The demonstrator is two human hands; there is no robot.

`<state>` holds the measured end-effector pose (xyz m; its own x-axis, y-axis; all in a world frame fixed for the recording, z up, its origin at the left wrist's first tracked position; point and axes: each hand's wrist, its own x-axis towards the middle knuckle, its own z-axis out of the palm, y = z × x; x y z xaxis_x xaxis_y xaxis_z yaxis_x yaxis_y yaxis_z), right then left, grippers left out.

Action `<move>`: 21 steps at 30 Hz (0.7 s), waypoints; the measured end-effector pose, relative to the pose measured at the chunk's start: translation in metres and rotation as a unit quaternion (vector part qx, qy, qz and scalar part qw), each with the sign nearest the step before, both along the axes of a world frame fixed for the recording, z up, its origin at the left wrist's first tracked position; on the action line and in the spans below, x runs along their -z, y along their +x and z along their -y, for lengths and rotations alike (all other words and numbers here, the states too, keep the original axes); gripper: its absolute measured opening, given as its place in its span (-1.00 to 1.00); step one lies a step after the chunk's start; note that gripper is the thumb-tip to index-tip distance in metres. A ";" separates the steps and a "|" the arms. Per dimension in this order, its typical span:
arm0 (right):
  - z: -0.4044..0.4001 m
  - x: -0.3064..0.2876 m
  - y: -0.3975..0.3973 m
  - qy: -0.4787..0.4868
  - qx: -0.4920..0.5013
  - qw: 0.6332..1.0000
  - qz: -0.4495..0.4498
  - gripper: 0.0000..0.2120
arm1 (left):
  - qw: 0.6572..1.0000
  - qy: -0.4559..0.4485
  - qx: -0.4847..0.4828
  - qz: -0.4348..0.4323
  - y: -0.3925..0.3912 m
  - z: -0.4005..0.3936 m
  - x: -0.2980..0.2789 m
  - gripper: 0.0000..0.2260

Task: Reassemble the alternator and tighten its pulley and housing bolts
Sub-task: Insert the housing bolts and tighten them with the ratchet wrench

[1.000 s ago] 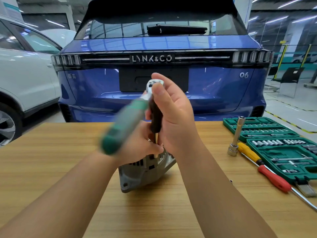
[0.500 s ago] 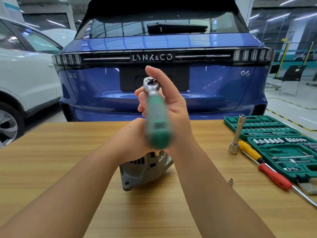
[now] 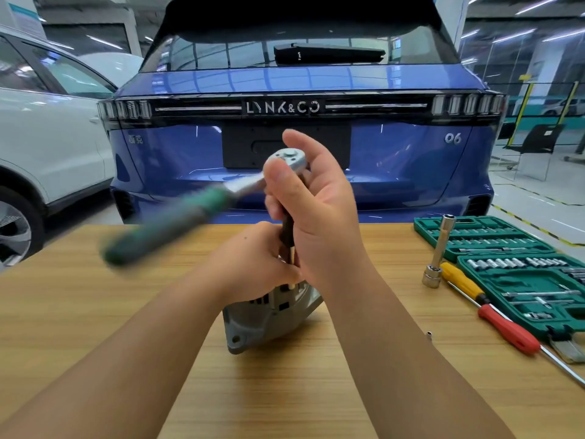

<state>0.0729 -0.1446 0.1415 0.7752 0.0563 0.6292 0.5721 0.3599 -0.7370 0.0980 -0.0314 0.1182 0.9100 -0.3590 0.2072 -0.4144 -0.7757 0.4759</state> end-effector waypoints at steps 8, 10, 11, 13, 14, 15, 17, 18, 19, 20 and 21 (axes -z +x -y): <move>0.005 -0.001 0.009 0.034 -0.009 0.999 -0.023 -0.64 | 0.999 -0.008 0.030 -0.037 -0.003 0.001 -0.008 -0.95; 0.001 0.003 0.011 0.027 0.020 0.999 0.040 -0.54 | 0.999 -0.020 0.034 -0.033 -0.001 0.000 -0.007 -0.92; -0.002 0.005 0.012 0.023 0.054 0.996 0.070 -0.52 | 0.999 -0.028 0.035 -0.029 -0.001 -0.001 -0.006 -0.88; -0.008 0.009 0.015 0.012 0.080 0.992 0.102 -0.50 | 0.999 -0.041 0.027 -0.014 -0.001 -0.002 -0.004 -0.88; -0.008 0.011 0.015 0.002 0.076 0.991 0.109 -0.49 | 0.999 -0.041 0.024 -0.008 -0.001 -0.002 -0.003 -0.91; -0.008 0.012 0.014 -0.006 0.070 0.991 0.110 -0.50 | 0.999 -0.038 0.024 -0.008 -0.001 -0.002 -0.003 -0.93; -0.006 0.011 0.013 0.015 0.036 0.995 0.092 -0.58 | 0.999 -0.030 0.028 -0.017 -0.001 -0.002 -0.004 -0.95; -0.004 0.010 0.012 0.036 0.007 0.997 0.075 -0.62 | 0.999 -0.028 0.029 -0.023 -0.001 -0.001 -0.004 -0.95; -0.002 0.008 0.012 0.054 -0.019 0.997 0.059 -0.65 | 0.999 -0.027 0.027 -0.029 -0.001 -0.001 -0.004 -0.95; 0.000 0.007 0.011 0.065 -0.035 0.996 0.049 -0.64 | 0.999 -0.026 0.023 -0.031 0.000 0.000 -0.005 -0.95; 0.002 0.007 0.011 0.066 -0.037 0.996 0.041 -0.61 | 0.999 -0.024 0.019 -0.032 0.000 0.001 -0.005 -0.95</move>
<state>0.0840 -0.1466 0.1350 0.7173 0.0229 0.6964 0.5975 0.4939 -0.6317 0.0979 -0.0323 0.1233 0.9078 -0.3848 0.1668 -0.4107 -0.7354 0.5390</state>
